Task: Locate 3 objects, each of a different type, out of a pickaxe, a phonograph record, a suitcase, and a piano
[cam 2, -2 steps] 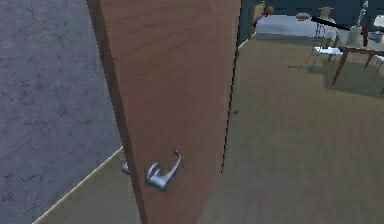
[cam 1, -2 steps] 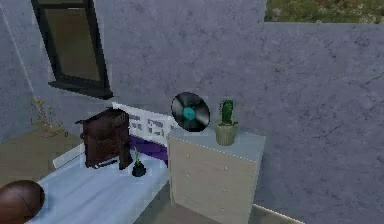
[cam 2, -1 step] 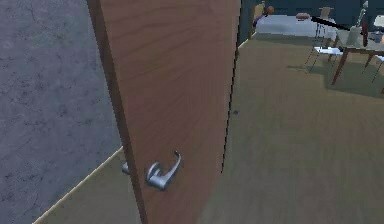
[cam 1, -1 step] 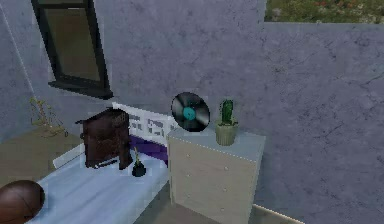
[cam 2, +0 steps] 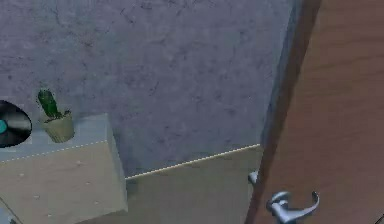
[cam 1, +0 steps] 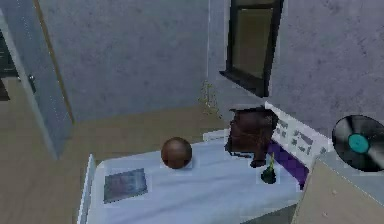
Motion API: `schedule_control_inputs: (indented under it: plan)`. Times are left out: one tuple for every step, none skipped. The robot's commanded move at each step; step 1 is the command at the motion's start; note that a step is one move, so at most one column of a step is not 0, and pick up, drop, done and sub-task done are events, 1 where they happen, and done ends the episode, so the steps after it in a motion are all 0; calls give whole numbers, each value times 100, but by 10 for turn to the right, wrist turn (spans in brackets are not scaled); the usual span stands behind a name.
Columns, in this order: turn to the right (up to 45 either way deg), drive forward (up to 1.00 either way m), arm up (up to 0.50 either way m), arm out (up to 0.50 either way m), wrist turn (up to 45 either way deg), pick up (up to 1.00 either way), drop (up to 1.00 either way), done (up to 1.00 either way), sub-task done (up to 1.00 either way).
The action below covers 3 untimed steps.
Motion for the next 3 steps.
schedule_control_inputs:
  plan:
    - [-450,0,0,0,0,0,0,0,0]
    - [-420,0,0,0,0,0,0,0,0]
    - [0,80,0,0,0,0,0,0,0]
